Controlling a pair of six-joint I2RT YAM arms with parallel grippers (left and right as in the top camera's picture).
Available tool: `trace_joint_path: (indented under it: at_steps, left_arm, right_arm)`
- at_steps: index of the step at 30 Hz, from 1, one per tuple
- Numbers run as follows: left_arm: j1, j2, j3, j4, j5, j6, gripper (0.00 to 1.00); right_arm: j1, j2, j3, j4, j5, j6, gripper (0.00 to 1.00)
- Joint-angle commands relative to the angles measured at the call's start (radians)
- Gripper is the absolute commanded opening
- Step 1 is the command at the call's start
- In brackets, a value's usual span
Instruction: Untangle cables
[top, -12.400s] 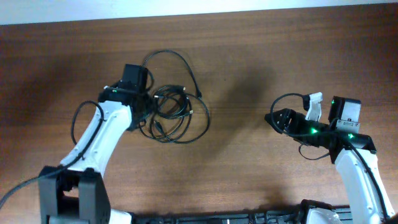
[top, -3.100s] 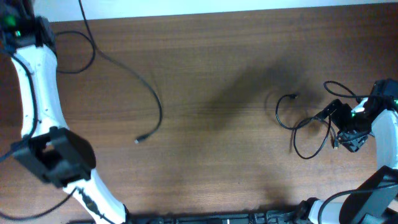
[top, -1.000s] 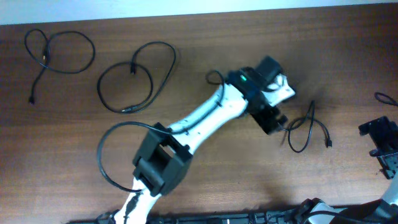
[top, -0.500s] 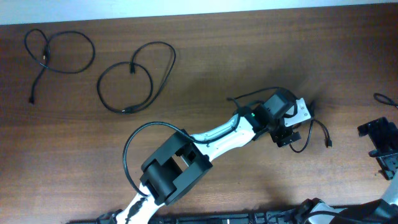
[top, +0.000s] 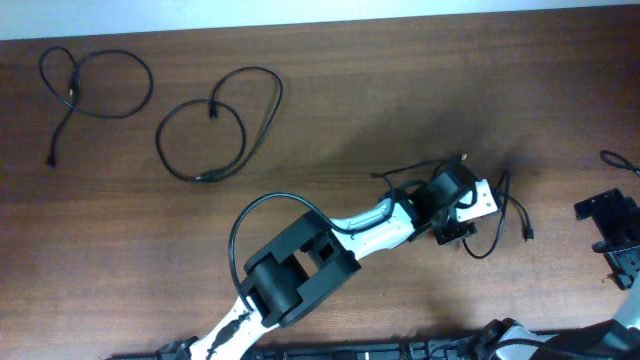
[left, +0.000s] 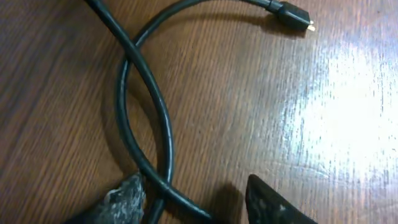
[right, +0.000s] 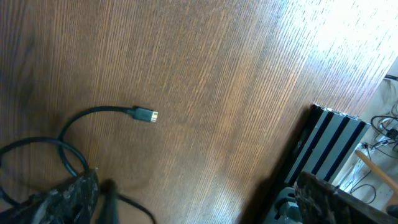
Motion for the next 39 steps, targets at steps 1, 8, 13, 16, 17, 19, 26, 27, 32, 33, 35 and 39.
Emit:
trace_joint_path:
  at_steps: [1, 8, 13, 16, 17, 19, 26, 27, 32, 33, 35, 39]
  left_arm:
    - [-0.008, 0.032, -0.019, -0.067, -0.124, 0.001, 0.01]
    - [0.128, -0.069, -0.017, -0.213, -0.462, -0.318, 0.0]
    - [0.315, -0.198, -0.017, -0.427, -0.458, -0.828, 0.0]
    - [0.356, -0.214, -0.016, -0.48, -0.409, -0.936, 0.24]
    - [0.357, -0.214, -0.016, -0.48, -0.394, -0.932, 0.44]
    - [0.357, -0.22, -0.013, -0.48, -0.37, -0.819, 0.67]
    - [0.371, -0.347, 0.018, -0.438, -0.328, -0.238, 0.99]
    - [0.371, -0.344, 0.018, -0.457, -0.272, -0.108, 0.99]
    - [0.372, -0.369, 0.051, -0.45, -0.263, -0.28, 0.99]
    - [0.372, -0.382, 0.064, -0.449, -0.253, -0.327, 0.99]
    - [0.369, -0.415, 0.078, -0.407, -0.158, -0.33, 0.99]
    - [0.327, -0.378, 0.077, -0.356, -0.122, -0.33, 0.99]
  right_arm:
    - [-0.004, 0.0, -0.007, 0.0, 0.001, 0.005, 0.99]
    - [-0.004, 0.0, -0.007, 0.0, 0.001, 0.005, 0.99]
    - [-0.004, 0.0, -0.007, 0.007, 0.001, 0.005, 0.99]
    - [-0.004, 0.0, -0.007, 0.007, 0.001, 0.005, 0.98]
    - [-0.004, 0.0, -0.007, 0.007, 0.001, 0.005, 0.99]
    - [-0.004, 0.0, -0.007, 0.007, 0.001, 0.005, 0.99]
    - [-0.004, 0.0, -0.008, 0.007, 0.001, 0.005, 0.99]
    - [-0.004, 0.0, -0.008, 0.007, 0.001, 0.005, 0.99]
    - [-0.004, 0.0, -0.008, 0.01, 0.001, 0.005, 0.99]
    - [-0.004, 0.0, -0.008, 0.014, 0.001, 0.005, 0.99]
    - [-0.004, 0.0, -0.008, 0.015, 0.001, 0.005, 0.99]
    - [-0.004, 0.0, -0.008, 0.015, 0.0, 0.005, 0.99]
